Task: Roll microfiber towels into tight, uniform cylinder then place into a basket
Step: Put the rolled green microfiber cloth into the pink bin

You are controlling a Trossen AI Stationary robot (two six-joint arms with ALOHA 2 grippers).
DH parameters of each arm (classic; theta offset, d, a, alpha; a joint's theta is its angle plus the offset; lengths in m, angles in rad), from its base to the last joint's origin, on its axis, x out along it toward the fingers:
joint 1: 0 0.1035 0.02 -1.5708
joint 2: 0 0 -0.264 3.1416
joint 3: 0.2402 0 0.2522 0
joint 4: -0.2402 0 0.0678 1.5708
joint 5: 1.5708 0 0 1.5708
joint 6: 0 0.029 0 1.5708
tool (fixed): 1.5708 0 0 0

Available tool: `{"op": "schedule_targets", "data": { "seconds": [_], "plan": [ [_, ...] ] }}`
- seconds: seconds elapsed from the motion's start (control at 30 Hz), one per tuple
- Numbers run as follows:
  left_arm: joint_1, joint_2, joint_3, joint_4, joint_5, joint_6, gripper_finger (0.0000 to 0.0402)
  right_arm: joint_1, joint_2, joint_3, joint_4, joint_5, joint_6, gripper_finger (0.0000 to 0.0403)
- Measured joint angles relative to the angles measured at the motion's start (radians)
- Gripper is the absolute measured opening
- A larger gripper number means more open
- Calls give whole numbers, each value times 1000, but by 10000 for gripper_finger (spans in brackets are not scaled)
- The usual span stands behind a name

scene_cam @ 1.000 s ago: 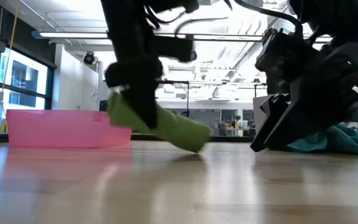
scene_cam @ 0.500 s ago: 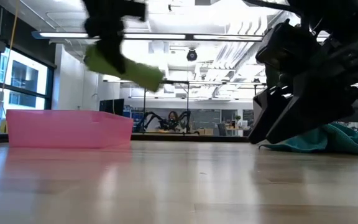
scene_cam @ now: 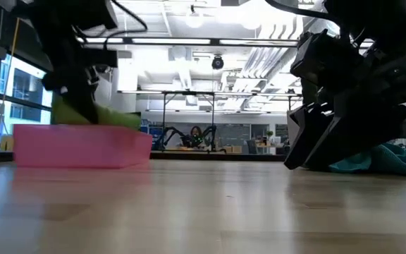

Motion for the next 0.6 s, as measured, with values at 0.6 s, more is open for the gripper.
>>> {"op": "schedule_targets", "data": {
  "seconds": [0.6],
  "plan": [
    [-57,142,-115,400,160,-149,28,0,3,0,-7,11,-16,213]
  ]
}}
